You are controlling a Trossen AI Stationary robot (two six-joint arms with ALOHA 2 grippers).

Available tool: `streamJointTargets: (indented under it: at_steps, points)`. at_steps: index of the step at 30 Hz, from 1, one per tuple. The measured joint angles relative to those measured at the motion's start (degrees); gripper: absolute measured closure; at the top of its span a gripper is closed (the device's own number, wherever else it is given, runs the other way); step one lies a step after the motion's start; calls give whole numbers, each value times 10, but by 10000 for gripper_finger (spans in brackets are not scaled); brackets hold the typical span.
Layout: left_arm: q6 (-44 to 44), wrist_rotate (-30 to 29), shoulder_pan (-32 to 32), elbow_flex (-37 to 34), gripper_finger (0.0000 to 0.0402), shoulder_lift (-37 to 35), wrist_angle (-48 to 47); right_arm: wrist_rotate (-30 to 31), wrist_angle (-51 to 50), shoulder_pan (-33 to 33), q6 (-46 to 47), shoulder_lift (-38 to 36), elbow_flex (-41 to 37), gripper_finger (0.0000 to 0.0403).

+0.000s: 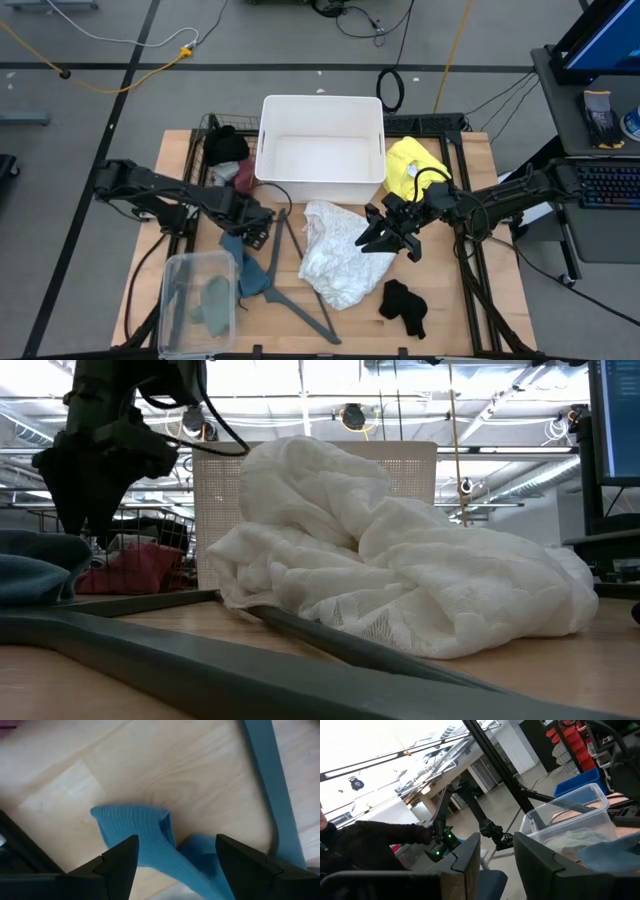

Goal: Pick & Place Cloths
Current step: Put the dark gray sock into the transparent bin

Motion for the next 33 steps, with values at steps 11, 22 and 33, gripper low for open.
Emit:
streamJointTargets:
  at_steps: [11, 22, 33]
  points:
    - [6, 24, 0, 0, 132, 64, -25, 0, 0, 0, 0, 0, 0, 293]
    - [29, 33, 0, 0, 201, 87, -33, 0, 0, 0, 0, 0, 0, 293]
    - [42, 12, 0, 0, 392, 87, -32, 0, 0, 0, 0, 0, 0, 293]
